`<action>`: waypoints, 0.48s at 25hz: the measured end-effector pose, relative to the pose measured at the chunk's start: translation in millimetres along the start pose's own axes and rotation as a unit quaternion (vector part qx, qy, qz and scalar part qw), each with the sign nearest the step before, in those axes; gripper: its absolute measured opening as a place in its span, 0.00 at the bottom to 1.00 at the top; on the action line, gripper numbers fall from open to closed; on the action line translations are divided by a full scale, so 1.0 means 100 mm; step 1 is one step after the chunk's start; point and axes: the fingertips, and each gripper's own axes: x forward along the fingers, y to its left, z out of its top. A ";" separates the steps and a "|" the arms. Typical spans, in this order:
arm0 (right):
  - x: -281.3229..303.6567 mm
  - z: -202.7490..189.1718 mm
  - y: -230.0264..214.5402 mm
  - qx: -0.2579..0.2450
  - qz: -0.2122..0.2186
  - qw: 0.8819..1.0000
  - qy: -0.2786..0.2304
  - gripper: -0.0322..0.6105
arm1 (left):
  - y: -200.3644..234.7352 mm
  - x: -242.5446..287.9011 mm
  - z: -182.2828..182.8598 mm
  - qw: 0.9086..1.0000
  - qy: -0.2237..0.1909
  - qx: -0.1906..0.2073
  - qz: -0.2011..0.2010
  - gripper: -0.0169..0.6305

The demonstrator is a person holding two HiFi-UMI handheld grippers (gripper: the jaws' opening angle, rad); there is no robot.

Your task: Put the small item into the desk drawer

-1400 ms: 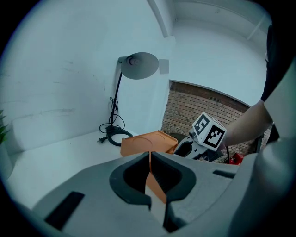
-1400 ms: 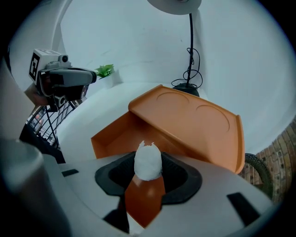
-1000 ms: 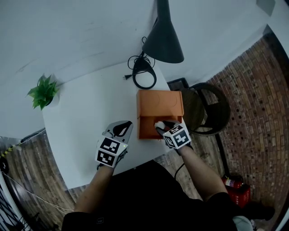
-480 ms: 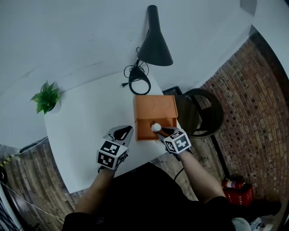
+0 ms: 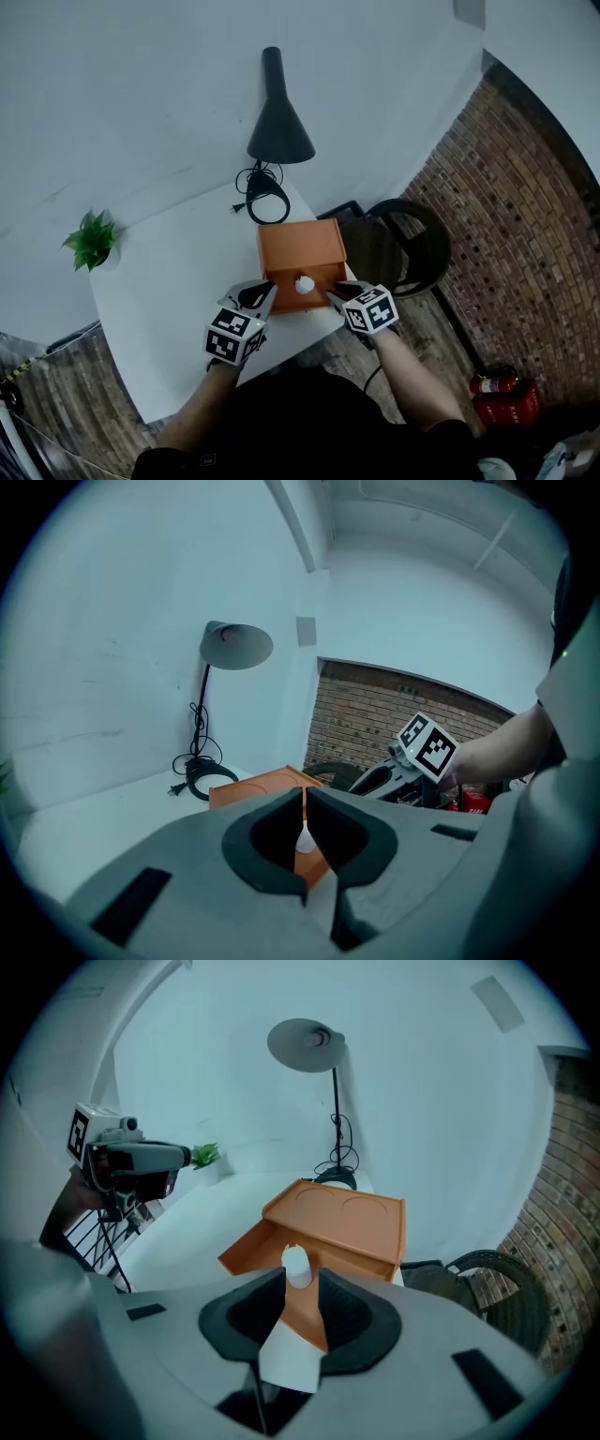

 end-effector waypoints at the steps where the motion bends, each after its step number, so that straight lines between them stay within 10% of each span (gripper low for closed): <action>1: -0.05 0.01 -0.04 0.004 0.002 1.000 -0.010 0.22 | -0.04 0.05 0.02 1.000 0.002 0.004 -0.001 0.06; 12: -0.91 0.16 -0.49 0.006 0.016 0.994 -0.105 0.16 | -0.57 0.43 0.52 0.999 -0.010 0.034 0.016 0.06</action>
